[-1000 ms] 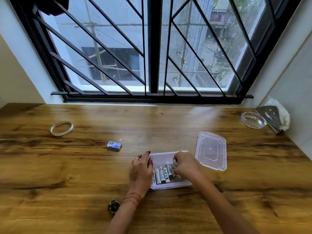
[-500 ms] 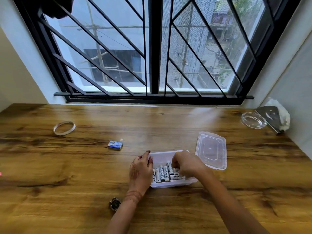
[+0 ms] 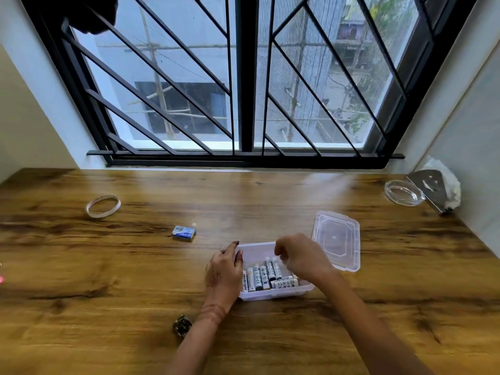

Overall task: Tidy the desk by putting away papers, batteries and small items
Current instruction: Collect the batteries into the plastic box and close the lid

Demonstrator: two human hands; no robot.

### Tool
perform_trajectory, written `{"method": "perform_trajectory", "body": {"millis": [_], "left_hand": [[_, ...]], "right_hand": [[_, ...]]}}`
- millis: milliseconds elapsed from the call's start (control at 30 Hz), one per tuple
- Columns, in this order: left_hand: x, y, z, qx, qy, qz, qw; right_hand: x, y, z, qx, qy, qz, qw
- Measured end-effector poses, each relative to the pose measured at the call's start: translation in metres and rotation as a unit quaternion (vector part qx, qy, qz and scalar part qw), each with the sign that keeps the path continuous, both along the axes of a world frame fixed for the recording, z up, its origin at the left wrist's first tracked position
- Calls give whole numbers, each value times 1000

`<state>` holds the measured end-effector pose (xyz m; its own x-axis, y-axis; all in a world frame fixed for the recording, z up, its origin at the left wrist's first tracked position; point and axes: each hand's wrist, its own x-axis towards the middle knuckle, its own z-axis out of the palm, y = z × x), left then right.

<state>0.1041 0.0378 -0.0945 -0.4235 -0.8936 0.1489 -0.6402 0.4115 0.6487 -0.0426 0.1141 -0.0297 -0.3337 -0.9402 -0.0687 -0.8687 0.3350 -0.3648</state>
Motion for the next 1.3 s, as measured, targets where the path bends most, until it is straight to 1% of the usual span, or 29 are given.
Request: {"method": "perform_trajectory", "body": {"millis": [67,133,200,267,333,433,500,567,667,767,833,867,933,967,1000,1033,1067,1100,1133,1167,1200,1233,1267,1300], "left_hand": [[0,0,0,2,2,3,1000],[1,0,-1,2,6,6,1000],[1,0,-2,-2,6,5,1000],[0,-1,-2,-4,6,6,1000],[0,0,-2,-7,5,7,1000],[0,1,0,-10,8,6,1000],[0,1,0,-10,8,7,1000],[0,1,-1,-13,4,9,1000],[0,1,-2,-15,6,10,1000],[0,1,-2,-18,6,8,1000],[0,0,-2,-10,9,5,1000],[1,-1,-1,-1,10,2,1000],[1,-2,2,27,19,-7,999],[1,-2,3,43,25,-9,999],[2,-2,4,58,28,-6,998],[3,-2,5,72,30,4,997],[4,-1,6,83,34,20,996],[6,0,5,92,43,33,994],[8,1,5,100,57,40,993],[9,3,5,111,74,41,990],[10,4,6,124,91,42,987],[11,6,7,142,106,46,983],[11,7,9,161,119,53,978],[12,8,12,177,123,62,974]], "right_hand": [[-4,3,0,-87,1,-46,995],[-13,7,-2,-164,20,-102,981],[-27,14,-8,-199,22,-154,967],[-44,24,-19,-185,13,-196,963],[-57,34,-32,-146,-6,-214,966],[-67,47,-45,-81,-53,-205,974],[-71,54,-54,-21,-59,-175,983],[-72,61,-64,19,-35,-139,990],[-70,65,-71,-3,1,-125,992],[-63,66,-69,-17,86,-101,991],[-61,67,-65,-51,141,-92,984],[-60,66,-63,-89,155,-96,979],[-62,63,-57,-215,161,-120,956],[-60,60,-48,-288,140,-147,936],[-56,57,-37,-358,81,-180,913],[-51,53,-25,-427,-25,-220,877],[-45,48,-16,-480,-162,-250,825],[-40,44,-7,-512,-291,-263,764],[-35,41,-1,-524,-381,-269,712],[-30,39,3,-521,-441,-274,678],[-27,38,5,-506,-487,-279,655],[-25,36,4,-481,-522,-287,643],[-23,36,3,-450,-549,-296,639],[-20,36,0,-416,-565,-301,646]]}}
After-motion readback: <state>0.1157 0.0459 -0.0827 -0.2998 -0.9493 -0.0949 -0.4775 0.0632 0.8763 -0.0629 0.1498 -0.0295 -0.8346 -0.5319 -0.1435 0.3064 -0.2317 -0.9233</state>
